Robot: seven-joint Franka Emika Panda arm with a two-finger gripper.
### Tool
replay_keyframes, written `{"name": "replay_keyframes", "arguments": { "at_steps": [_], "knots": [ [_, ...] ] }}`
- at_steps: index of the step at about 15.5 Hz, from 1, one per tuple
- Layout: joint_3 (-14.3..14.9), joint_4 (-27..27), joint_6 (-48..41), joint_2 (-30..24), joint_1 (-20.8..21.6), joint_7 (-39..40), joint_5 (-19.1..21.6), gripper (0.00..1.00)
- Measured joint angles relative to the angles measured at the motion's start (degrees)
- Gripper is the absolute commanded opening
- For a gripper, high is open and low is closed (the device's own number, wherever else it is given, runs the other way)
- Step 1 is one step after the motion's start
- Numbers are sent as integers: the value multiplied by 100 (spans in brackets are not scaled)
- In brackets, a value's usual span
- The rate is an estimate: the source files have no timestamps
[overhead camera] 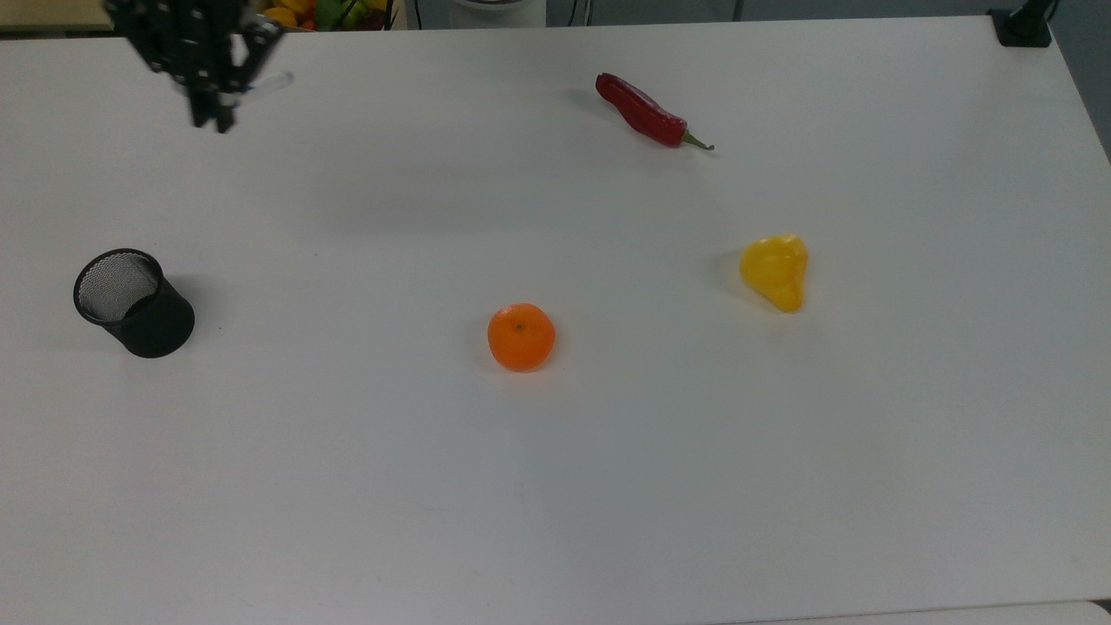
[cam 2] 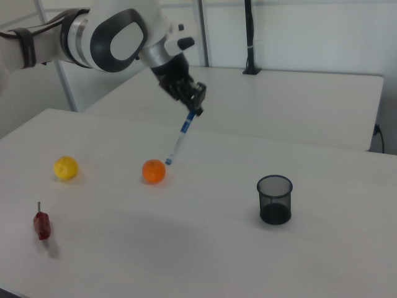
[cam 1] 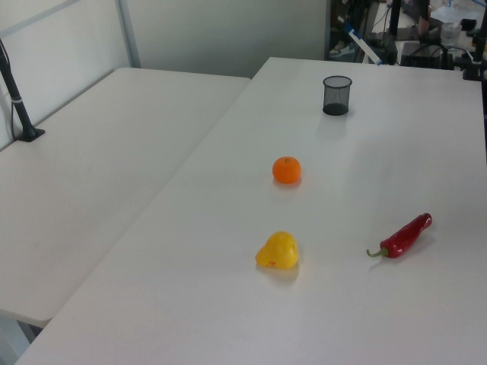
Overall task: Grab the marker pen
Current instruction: 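Carry the marker past the orange and lower it to the table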
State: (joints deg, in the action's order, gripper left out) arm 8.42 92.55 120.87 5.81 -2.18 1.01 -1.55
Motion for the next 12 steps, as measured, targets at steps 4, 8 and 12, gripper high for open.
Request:
{"name": "replay_keyframes", "arguments": {
  "at_steps": [4, 8, 12],
  "knots": [
    [-290, 370, -976, 5, 195, 2, 1, 0],
    [-840, 932, -1111, 35, 313, -46, 190, 0],
    [-1289, 1253, -1038, 128, 324, -68, 321, 0]
  ]
}}
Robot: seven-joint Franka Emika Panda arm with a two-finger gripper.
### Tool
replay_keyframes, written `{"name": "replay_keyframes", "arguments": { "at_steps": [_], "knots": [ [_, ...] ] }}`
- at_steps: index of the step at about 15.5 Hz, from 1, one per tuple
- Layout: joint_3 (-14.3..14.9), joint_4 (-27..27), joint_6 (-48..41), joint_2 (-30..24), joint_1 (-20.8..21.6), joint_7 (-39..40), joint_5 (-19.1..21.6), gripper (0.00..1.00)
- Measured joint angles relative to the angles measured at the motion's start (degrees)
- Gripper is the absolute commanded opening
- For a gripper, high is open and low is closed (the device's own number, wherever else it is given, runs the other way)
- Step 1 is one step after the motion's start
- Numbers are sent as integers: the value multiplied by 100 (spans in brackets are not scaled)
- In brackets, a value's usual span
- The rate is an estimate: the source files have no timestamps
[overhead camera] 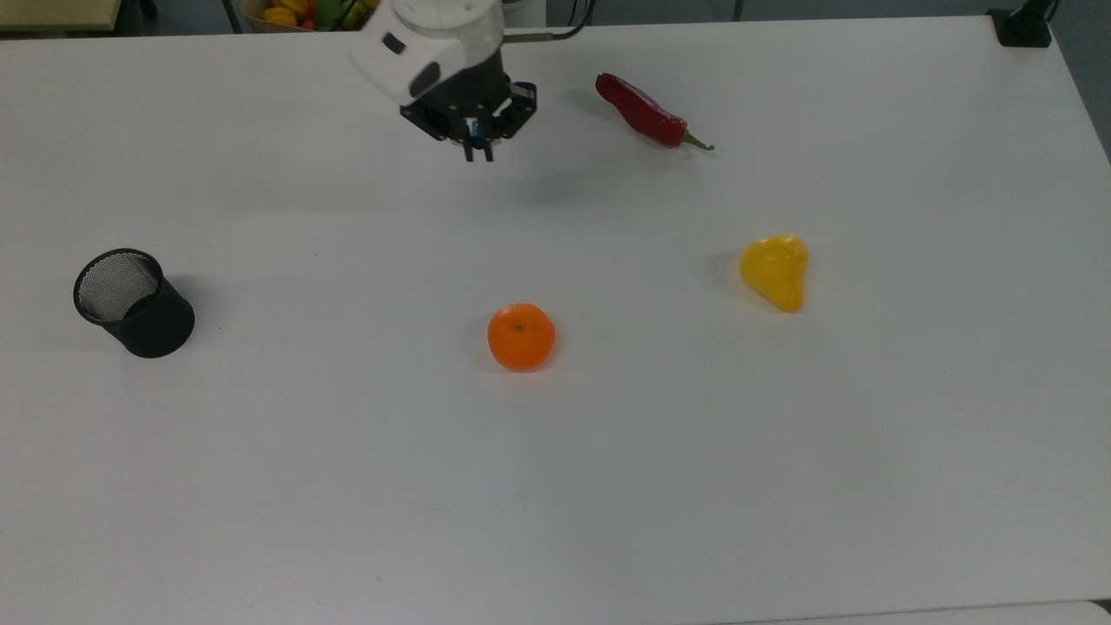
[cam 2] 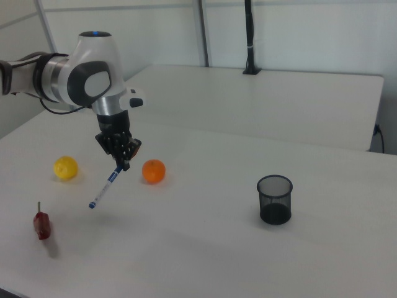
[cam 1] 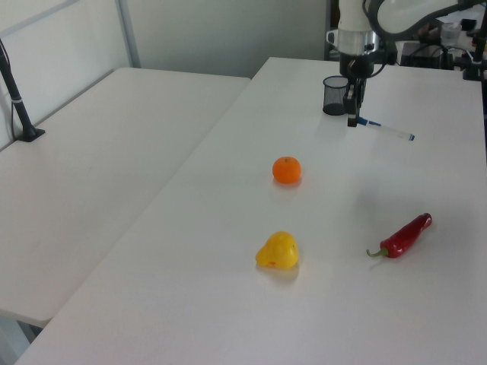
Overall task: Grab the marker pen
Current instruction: 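Carry the marker past the orange and lower it to the table, then open the gripper to release the marker on the table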
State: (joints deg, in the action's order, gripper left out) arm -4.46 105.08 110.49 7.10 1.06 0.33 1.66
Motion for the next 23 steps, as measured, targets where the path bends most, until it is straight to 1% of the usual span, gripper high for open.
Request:
{"name": "replay_keyframes", "arguments": {
  "at_steps": [3, 7, 11, 15, 18, 19, 20, 22, 23],
  "knots": [
    [-192, 204, 472, 150, 19, -98, 121, 0],
    [-280, 495, 1254, 413, 184, -198, 131, 0],
    [-293, 540, 1988, 712, 245, -417, 134, 1],
    [-300, 540, 2612, 1052, 403, -543, 136, 1],
    [-302, 531, 2871, 1204, 492, -557, 137, 3],
    [-302, 526, 2886, 1237, 520, -557, 137, 11],
    [-303, 525, 2891, 1266, 543, -557, 136, 28],
    [-303, 522, 2953, 1320, 574, -557, 136, 41],
    [-303, 521, 2984, 1337, 582, -557, 136, 56]
  ]
}}
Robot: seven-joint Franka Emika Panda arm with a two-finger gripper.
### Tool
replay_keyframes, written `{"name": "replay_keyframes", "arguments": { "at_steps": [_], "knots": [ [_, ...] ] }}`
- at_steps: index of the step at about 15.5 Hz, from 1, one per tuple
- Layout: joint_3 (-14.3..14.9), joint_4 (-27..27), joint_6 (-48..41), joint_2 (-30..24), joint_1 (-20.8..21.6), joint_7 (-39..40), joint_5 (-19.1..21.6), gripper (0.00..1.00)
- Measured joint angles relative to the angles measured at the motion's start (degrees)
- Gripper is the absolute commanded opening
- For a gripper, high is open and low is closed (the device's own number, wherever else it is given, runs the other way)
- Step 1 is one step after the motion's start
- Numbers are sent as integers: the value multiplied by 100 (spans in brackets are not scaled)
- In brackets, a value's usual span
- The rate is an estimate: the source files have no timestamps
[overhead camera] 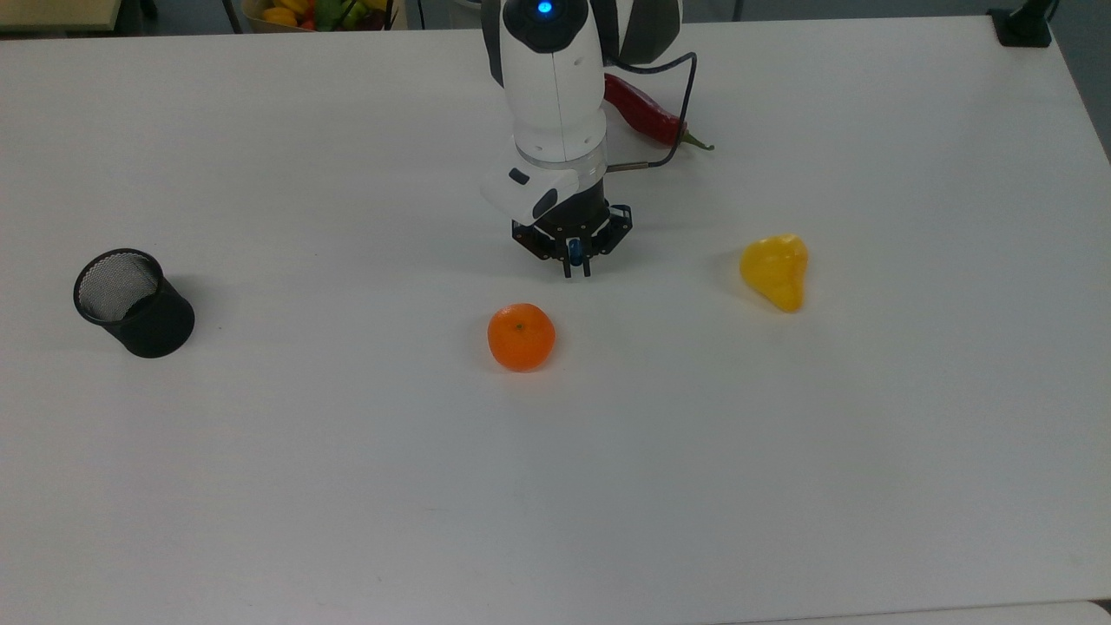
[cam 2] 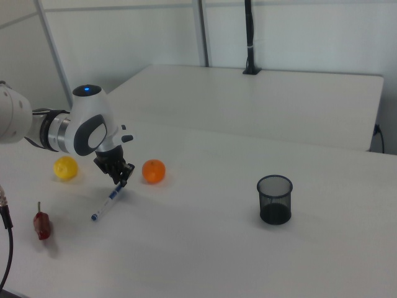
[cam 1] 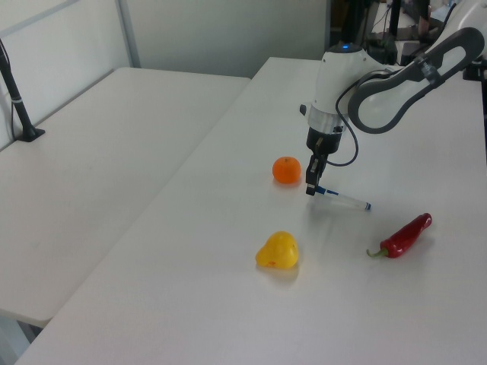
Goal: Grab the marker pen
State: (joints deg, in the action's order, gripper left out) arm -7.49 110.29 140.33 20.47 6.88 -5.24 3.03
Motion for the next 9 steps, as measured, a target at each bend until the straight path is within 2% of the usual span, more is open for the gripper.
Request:
{"name": "replay_keyframes", "arguments": {
  "at_steps": [1, 2, 9],
  "knots": [
    [0, -1, 11, 7, 3, 0, 0, 69],
    [0, -2, 12, 7, 3, 0, -1, 99],
    [0, -17, 12, 7, 3, 0, -1, 100]
  ]
}}
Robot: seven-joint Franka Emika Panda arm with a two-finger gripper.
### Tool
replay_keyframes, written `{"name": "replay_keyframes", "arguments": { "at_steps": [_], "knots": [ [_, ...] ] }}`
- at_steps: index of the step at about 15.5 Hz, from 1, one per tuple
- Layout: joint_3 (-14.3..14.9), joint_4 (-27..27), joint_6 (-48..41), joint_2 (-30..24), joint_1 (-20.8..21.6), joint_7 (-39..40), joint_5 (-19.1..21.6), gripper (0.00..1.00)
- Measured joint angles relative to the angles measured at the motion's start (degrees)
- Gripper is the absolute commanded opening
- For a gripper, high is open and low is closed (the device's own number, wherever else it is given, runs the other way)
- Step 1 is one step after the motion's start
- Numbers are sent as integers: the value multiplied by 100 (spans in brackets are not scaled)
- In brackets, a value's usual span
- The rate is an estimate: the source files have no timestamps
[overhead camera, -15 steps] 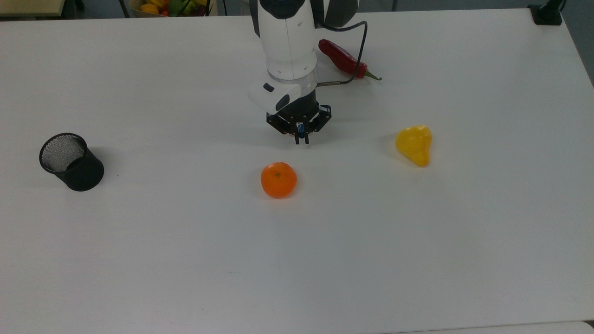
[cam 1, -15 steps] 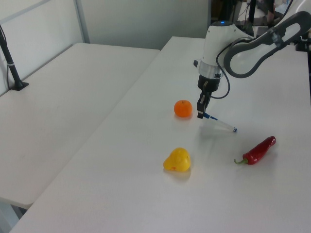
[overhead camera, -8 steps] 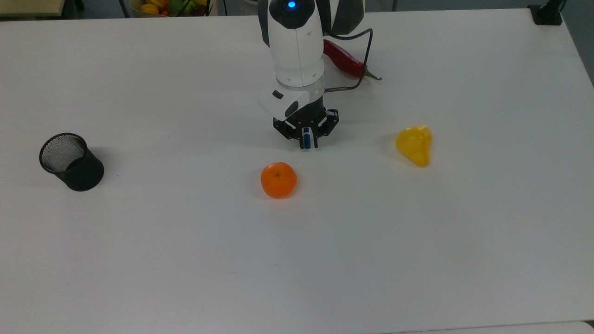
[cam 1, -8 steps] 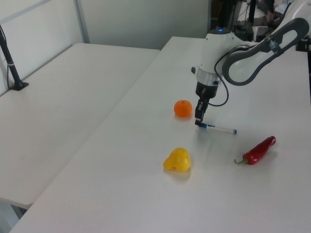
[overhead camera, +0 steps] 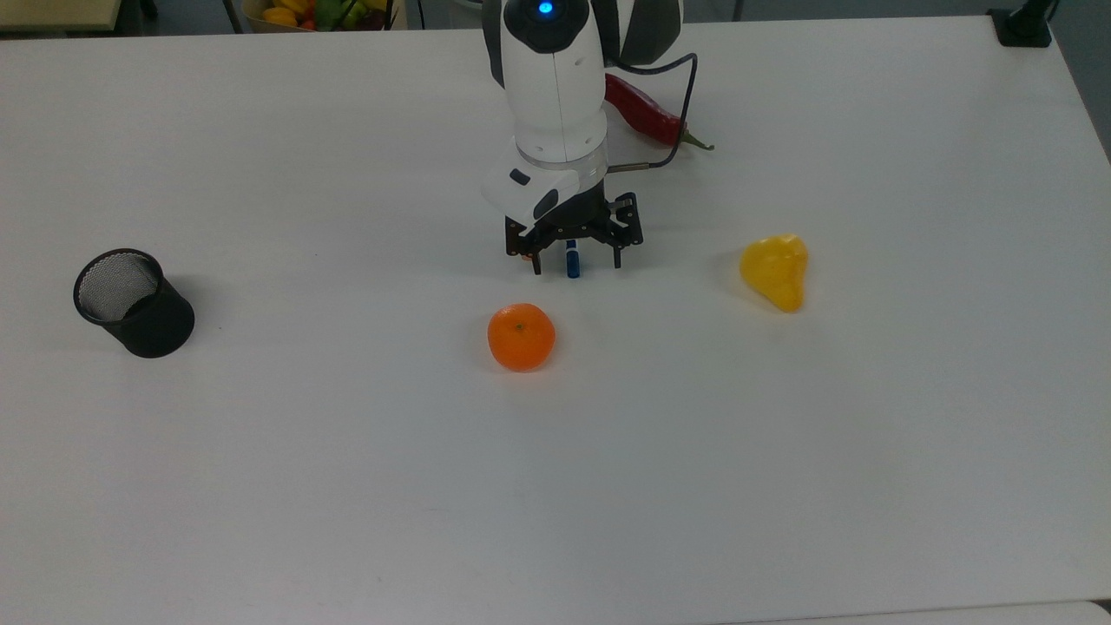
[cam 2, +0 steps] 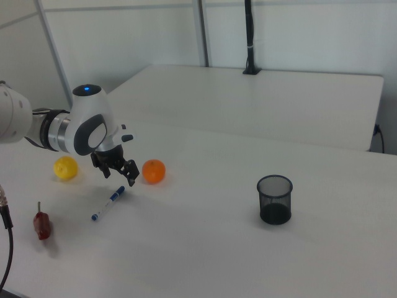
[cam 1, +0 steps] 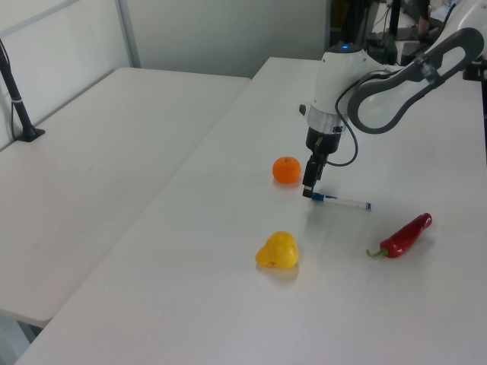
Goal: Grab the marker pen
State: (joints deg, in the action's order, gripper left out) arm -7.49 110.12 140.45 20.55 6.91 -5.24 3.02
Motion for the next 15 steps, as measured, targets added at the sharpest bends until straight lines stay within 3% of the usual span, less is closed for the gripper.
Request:
{"name": "replay_keyframes", "arguments": {
  "at_steps": [8, 15],
  "knots": [
    [1, -86, -101, -95, -8, 0, 0, 100],
    [61, -716, -2937, -1367, -261, -1, 0, 100]
  ]
}}
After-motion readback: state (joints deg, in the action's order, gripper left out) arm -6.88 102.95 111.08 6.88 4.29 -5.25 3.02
